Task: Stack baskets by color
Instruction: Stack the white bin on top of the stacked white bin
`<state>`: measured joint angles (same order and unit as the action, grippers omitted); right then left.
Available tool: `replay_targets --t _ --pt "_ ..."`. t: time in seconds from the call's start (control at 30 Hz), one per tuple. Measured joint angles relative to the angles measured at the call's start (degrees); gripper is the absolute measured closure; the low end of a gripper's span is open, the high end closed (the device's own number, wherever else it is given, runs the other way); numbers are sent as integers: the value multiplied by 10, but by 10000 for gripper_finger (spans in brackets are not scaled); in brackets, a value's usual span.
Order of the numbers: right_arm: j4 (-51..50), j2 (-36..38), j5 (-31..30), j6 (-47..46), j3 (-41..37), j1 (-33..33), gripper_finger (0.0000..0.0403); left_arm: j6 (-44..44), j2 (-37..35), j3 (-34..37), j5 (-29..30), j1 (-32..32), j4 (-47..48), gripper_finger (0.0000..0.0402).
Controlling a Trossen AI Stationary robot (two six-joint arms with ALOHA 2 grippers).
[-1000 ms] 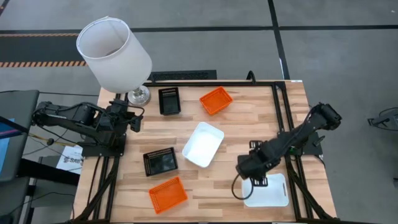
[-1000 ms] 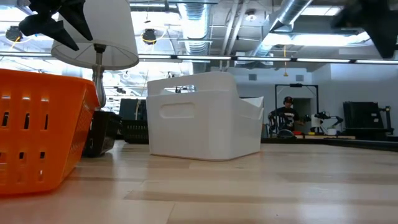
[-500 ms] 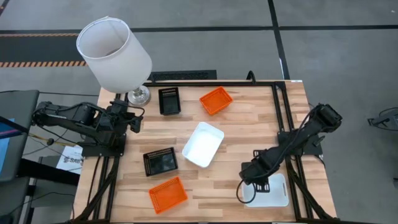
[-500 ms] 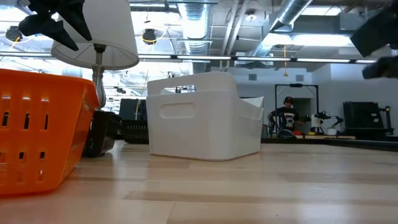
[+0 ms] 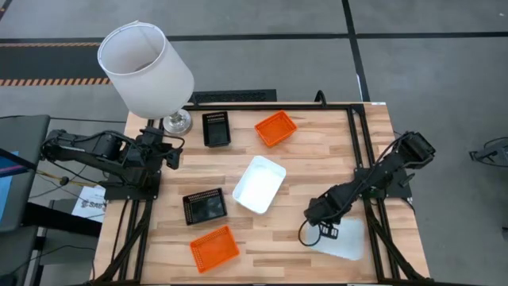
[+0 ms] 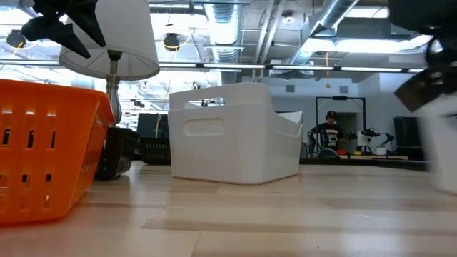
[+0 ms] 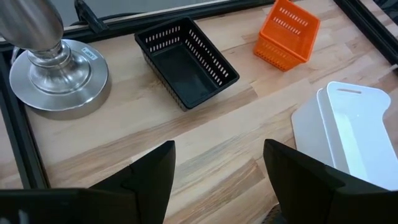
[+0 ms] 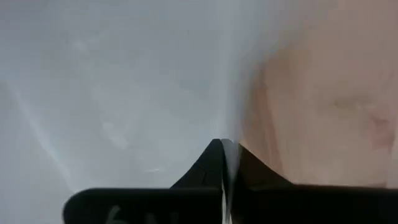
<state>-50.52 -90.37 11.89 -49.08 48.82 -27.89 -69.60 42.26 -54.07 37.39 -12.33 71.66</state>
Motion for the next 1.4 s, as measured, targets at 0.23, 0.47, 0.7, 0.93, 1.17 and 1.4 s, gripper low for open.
replay_targets --t 0.23,0.47,0.7,0.93,1.17,1.4 --pt "6 0 3 -251 1 90 393 -4 0 0 17 0 0 168" --pt "141 9 94 -272 0 170 389 -17 0 0 34 0 0 168" --pt "185 48 96 -271 0 206 343 -18 0 0 21 0 0 168" --pt "175 112 106 -244 0 210 261 -22 0 0 21 0 0 168" --pt "174 176 110 -137 0 208 209 -26 0 0 25 0 0 168" --pt "143 224 109 75 0 209 214 -29 0 0 25 0 0 168"
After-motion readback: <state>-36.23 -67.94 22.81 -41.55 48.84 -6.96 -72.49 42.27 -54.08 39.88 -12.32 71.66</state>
